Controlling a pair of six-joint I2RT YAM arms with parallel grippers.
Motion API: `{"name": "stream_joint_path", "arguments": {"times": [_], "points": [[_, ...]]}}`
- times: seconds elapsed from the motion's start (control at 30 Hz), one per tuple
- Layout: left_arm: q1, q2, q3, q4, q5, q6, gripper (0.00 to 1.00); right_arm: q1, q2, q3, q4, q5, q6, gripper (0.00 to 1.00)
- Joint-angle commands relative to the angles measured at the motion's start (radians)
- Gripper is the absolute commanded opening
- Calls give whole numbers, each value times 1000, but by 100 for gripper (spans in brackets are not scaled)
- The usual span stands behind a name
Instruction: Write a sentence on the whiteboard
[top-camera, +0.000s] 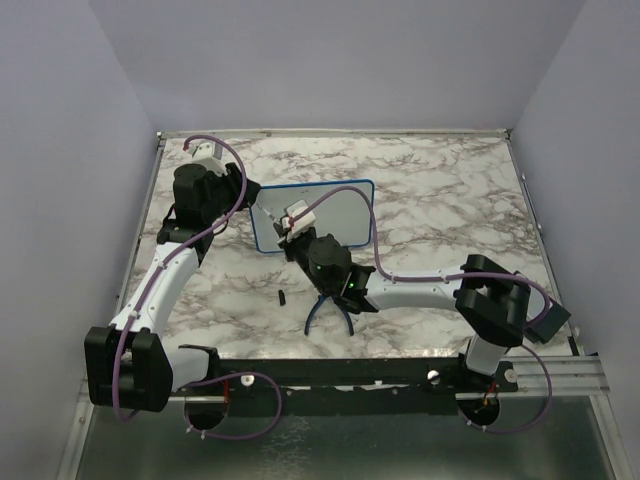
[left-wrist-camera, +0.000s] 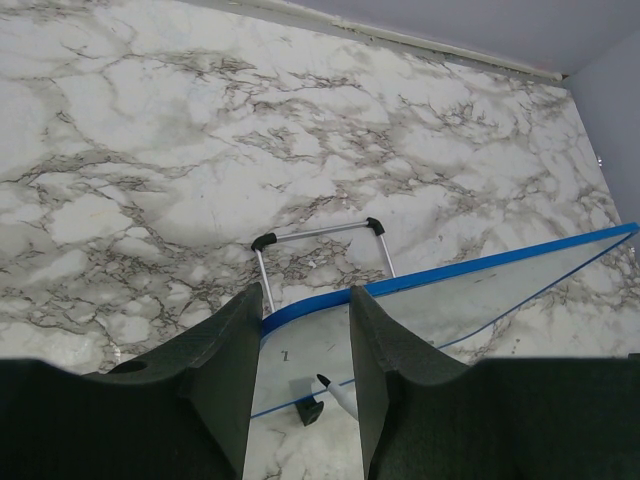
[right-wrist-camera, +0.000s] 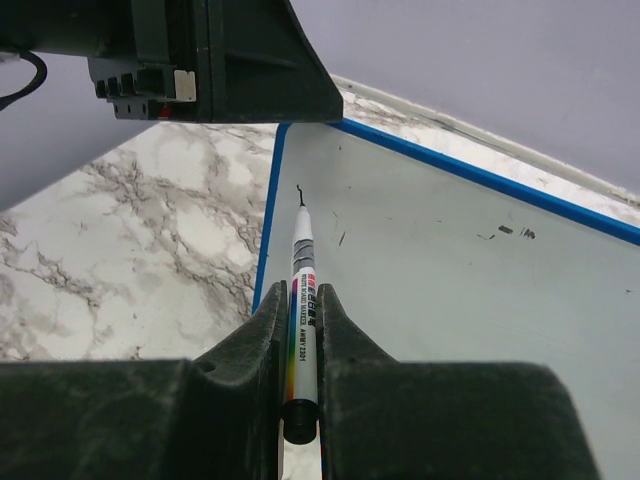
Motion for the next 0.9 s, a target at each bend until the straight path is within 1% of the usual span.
{"name": "stream_joint_path", "arguments": {"times": [0.0,0.2,0.87], "points": [[-3,-9,-18,-12,28,2,40,5,-13,0,52,21,-25,1],[-4,-9,-18,-11,30,4,40,2,4,23,57,57,-44,1],[-4,-9,-18,-12,32,3,40,-10,53,55,28,44,-19,1]]}}
